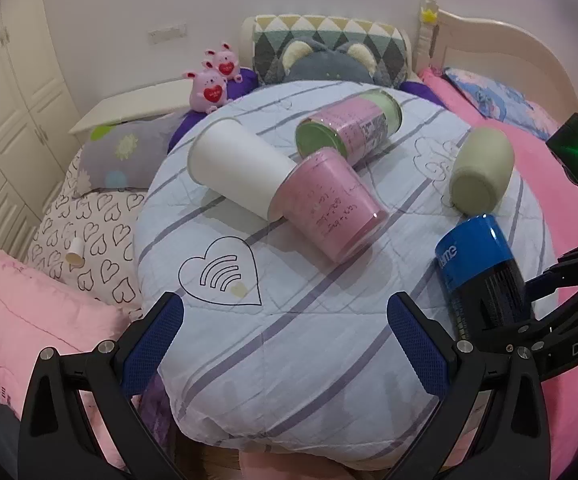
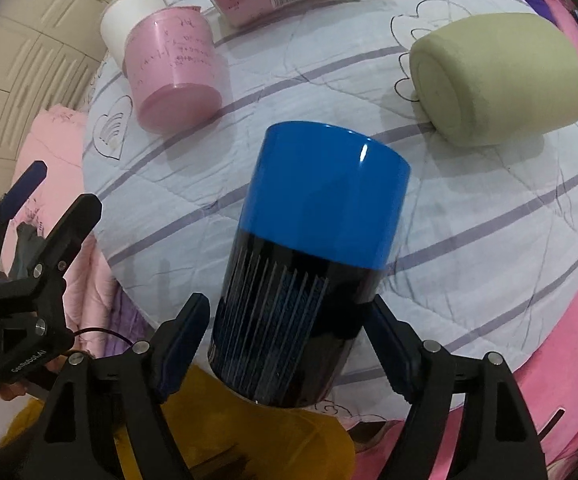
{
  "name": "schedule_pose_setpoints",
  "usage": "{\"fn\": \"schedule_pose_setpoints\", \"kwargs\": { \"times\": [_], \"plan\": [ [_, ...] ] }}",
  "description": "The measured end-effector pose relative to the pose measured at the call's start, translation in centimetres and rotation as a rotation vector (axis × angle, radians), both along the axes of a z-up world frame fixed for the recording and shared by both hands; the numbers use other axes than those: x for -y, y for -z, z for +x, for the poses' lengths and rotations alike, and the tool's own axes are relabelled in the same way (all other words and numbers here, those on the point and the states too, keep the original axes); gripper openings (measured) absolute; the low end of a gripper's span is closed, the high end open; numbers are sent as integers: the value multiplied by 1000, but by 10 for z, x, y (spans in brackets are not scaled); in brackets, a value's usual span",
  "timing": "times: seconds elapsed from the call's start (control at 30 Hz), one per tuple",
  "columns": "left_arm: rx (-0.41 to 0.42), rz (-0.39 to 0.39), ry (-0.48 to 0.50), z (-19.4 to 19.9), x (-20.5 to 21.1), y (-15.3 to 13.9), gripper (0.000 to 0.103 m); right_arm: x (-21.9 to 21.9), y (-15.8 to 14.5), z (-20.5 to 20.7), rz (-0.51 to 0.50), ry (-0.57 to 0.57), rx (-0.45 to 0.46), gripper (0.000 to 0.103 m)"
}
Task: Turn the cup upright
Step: 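Lift the blue-and-black cup with the right gripper and rotate it upright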
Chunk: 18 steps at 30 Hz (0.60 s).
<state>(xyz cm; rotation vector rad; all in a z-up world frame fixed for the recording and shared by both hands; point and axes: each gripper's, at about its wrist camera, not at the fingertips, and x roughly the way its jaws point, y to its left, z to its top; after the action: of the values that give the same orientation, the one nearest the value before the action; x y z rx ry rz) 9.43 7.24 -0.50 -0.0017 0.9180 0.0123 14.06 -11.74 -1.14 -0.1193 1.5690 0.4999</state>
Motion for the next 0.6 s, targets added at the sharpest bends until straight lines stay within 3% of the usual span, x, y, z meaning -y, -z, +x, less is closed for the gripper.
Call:
{"fn": "schedule_pose_setpoints", "kwargs": {
  "times": [0.33, 0.6],
  "plan": [
    [13, -18, -3, -3, 28, -16, 103, 28, -35, -19, 30, -11, 144, 80],
    [-21, -24, 16, 2, 77, -19, 103, 75, -41, -12, 12, 12, 228, 80]
  ]
}}
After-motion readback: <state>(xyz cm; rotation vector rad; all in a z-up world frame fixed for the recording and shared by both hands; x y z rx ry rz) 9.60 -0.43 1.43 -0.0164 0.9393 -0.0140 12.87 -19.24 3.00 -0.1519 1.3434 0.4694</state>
